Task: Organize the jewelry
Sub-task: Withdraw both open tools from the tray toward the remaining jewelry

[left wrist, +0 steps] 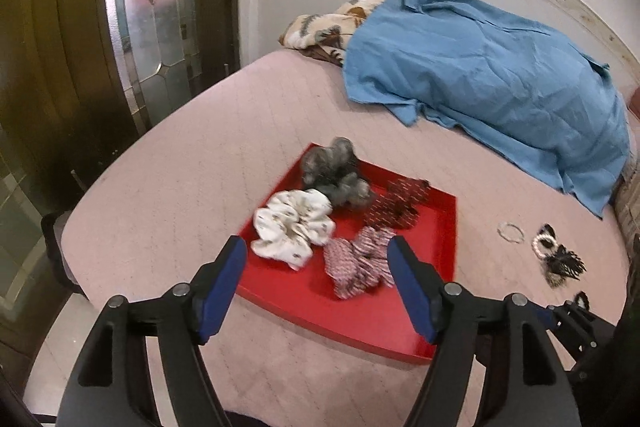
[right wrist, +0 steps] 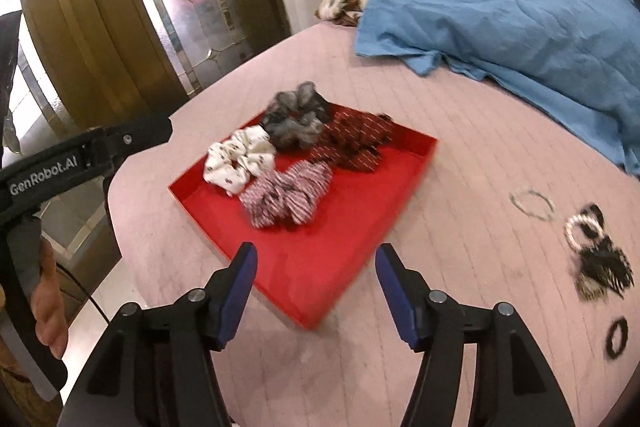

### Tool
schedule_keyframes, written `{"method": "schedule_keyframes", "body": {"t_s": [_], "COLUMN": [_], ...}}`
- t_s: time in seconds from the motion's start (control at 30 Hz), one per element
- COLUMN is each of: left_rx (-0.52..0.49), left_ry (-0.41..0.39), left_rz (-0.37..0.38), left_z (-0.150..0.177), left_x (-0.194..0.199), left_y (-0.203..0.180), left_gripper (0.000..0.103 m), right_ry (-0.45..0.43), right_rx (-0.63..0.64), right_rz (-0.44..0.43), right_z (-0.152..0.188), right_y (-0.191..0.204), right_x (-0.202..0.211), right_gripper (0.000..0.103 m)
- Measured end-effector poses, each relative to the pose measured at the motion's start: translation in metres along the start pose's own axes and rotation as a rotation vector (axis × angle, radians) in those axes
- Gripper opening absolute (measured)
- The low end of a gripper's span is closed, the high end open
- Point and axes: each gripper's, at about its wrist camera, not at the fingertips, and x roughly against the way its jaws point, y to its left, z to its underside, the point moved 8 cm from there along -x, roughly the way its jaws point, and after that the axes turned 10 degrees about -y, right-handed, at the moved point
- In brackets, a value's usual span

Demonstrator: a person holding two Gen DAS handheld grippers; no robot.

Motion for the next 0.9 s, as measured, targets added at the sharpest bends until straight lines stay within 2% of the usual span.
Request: {"method": "schedule_keyframes", "body": {"t_s": [0.2, 0.33, 0.63, 0.9], "left_rx": [-0.036, -0.063, -0.132, -0.196], "left_ry": [0.013, 0.019, 0.038, 0.059], "left_rz": [0.017, 0.031, 0.067, 0.114], "left_z": [0.009, 0.016, 0.029, 0.042], "left_x": [0.010, 0.018, 0.031, 0.037], "left_y": [-0.026, -0.043, -0.080, -0.120], "left_gripper": [0.072, 0.078, 0.078, 0.079], "right_ry": [0.023, 0.019, 0.014, 0.009], "right_rx": [-0.054, -0.102, -0.183, -0.280], "right_rz": [0.047, 0.074, 0.117, 0.189], "right_z": [0.023, 0.036, 0.057, 0.079], "right_y": [-0.027, -0.047, -0.081, -0.128], "right_x": [0.022, 0.038, 0.062, 0.085], "right_gripper": [0.067, 0.067, 0.068, 0.070]}}
